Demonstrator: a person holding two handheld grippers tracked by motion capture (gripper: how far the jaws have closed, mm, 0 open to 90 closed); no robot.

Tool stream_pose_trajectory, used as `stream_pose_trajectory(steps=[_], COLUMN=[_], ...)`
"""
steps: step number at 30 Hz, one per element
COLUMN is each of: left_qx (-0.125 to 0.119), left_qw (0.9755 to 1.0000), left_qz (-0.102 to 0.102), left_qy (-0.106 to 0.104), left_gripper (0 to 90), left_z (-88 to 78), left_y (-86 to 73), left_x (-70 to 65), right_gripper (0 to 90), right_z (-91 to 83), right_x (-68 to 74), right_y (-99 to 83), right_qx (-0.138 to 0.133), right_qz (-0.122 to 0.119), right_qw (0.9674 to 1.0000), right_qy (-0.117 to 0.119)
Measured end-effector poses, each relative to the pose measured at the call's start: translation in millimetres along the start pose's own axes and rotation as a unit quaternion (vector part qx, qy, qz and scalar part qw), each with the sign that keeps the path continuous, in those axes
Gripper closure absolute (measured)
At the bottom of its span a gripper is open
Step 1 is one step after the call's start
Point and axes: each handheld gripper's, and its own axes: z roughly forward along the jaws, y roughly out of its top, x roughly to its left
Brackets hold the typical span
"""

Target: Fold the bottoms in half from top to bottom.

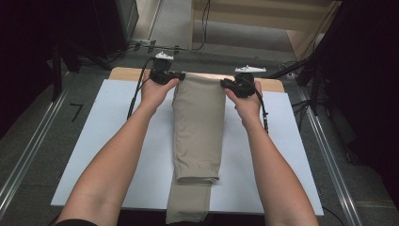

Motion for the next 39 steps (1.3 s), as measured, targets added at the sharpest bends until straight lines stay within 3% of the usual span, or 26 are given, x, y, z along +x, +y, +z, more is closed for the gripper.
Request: stream_pose_trajectory(steps=[1, 3, 4, 10, 16, 21, 25, 30, 32, 39], left_qx=[0.004, 0.01, 0.009, -0.013, -0.008, -0.023, -0.027, -0.022, -0.017, -0.014], left_qw=[0.9998, 0.9981, 0.9977, 0.9952, 0.9912, 0.9857, 0.9815, 0.9776, 0.978, 0.975], left_qz=[-0.019, -0.053, -0.055, -0.041, -0.023, 0.0, 0.016, 0.034, 0.039, 0.041], left_qy=[-0.001, -0.028, -0.039, -0.088, -0.13, -0.167, -0.189, -0.207, -0.204, -0.218], left_gripper=[50.7, 34.2, 28.1, 14.1, 13.9, 13.7, 13.5, 10.8, 9.4, 0.0], left_z=[-0.8, -4.1, -6.3, -20.9, -31.9, -45.5, -55.3, -70.5, -77.3, -102.1], left_y=[1.6, 1.3, -0.6, -28.1, -51.4, -60.2, -71.1, -87.6, -95.3, -123.3], left_x=[3.3, 10.2, 11.5, 12.9, 1.5, -24.7, -45.3, -64.0, -69.3, -79.5], right_gripper=[38.2, 32.7, 30.0, 19.0, 13.4, 12.7, 12.6, 11.6, 7.5, 0.0], right_z=[1.9, 2.1, 0.8, -8.2, -22.1, -38.8, -53.0, -71.4, -79.4, -103.8], right_x=[-1.2, -2.8, -3.2, -1.6, 14.9, 28.8, 41.3, 56.5, 62.5, 77.8], right_y=[3.7, 5.6, 4.2, -17.7, -43.0, -56.7, -66.4, -80.1, -86.4, -108.6], right_qx=[0.009, 0.025, 0.027, 0.022, 0.031, 0.017, 0.009, 0.011, 0.008, 0.002], right_qz=[0.013, 0.023, 0.026, 0.038, 0.007, 0.007, -0.007, -0.029, -0.038, -0.044], right_qw=[0.9999, 0.9992, 0.9992, 0.9984, 0.9972, 0.9958, 0.9947, 0.9934, 0.9923, 0.989], right_qy=[-0.006, -0.022, -0.016, 0.035, 0.067, 0.09, 0.102, 0.11, 0.117, 0.141])
